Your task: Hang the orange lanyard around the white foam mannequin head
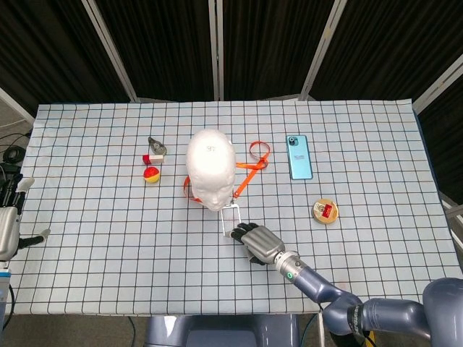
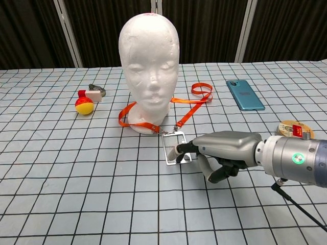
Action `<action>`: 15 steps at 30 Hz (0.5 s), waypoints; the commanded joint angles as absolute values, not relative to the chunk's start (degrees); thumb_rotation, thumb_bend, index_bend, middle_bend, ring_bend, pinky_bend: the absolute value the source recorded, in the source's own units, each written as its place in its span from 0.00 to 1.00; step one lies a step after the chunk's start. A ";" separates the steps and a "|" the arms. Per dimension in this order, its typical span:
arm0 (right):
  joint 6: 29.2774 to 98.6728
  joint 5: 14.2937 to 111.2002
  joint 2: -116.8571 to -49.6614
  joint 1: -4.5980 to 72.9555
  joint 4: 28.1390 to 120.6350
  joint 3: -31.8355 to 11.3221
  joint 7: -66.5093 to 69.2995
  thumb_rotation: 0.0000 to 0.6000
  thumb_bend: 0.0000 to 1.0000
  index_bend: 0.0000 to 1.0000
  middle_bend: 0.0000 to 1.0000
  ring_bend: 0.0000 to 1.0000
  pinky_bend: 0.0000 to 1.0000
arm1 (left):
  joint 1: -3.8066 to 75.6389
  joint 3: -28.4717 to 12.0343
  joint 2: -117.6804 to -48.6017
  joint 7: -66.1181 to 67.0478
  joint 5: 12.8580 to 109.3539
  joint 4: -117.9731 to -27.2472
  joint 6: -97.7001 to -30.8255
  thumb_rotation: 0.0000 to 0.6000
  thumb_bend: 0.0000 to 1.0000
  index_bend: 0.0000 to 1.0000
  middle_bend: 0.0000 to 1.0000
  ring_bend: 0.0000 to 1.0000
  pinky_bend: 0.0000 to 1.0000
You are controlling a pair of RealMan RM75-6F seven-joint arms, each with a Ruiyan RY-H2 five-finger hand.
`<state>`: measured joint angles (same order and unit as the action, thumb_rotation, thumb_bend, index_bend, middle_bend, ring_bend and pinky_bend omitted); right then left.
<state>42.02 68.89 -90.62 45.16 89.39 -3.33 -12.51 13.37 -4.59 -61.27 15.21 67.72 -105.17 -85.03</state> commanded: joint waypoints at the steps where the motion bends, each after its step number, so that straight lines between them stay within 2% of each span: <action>1: 41.86 69.06 -89.76 45.06 90.66 -2.69 -12.57 1.00 1.00 0.19 0.20 0.11 0.19 | 13.24 -4.80 -61.34 15.19 67.77 -105.11 -84.76 1.00 0.00 0.00 0.00 0.00 0.00; 15: 39.72 72.85 -84.65 44.61 99.81 1.85 -11.63 1.00 1.00 0.19 0.21 0.11 0.19 | 12.68 -5.53 -61.62 15.90 68.52 -105.19 -83.88 1.00 0.00 0.00 0.00 0.00 0.00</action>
<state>40.05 72.31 -85.31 44.70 98.86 1.20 -11.72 12.70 -5.51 -61.61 15.88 68.50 -105.17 -83.87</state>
